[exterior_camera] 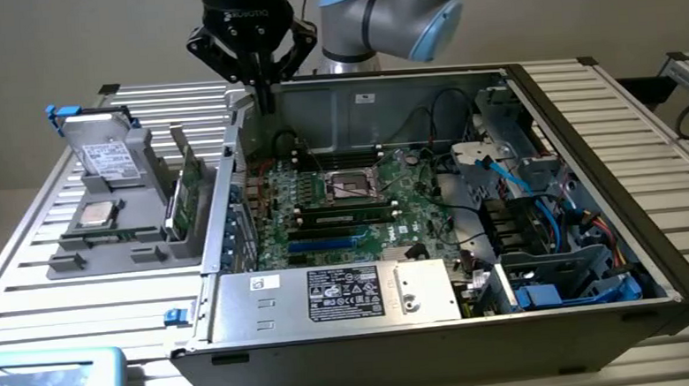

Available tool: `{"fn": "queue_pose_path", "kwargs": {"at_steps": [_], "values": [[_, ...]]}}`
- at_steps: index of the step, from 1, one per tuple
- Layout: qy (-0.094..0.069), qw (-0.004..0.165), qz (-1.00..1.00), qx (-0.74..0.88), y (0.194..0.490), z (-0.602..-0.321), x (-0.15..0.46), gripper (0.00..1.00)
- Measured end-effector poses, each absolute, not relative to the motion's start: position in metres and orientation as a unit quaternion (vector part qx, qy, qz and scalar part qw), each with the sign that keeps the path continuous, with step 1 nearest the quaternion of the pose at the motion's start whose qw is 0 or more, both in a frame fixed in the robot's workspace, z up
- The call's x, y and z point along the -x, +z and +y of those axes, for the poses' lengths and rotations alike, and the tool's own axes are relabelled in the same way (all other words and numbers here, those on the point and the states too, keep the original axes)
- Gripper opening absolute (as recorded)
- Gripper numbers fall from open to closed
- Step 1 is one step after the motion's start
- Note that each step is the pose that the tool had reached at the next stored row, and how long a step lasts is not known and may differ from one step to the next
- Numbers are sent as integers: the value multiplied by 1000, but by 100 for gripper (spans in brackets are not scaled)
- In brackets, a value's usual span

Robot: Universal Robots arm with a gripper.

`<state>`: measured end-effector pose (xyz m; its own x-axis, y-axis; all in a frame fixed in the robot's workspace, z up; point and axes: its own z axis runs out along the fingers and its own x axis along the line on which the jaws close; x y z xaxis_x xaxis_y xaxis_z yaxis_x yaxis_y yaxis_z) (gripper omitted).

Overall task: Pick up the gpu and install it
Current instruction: 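Reach for the gpu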

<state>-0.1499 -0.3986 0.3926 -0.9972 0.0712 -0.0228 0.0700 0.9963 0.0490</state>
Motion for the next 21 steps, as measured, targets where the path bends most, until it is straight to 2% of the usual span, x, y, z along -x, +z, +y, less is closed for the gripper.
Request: {"fn": "queue_pose_path", "kwargs": {"at_steps": [21], "values": [[24,15,999,-35,389,-396,245,12]]}}
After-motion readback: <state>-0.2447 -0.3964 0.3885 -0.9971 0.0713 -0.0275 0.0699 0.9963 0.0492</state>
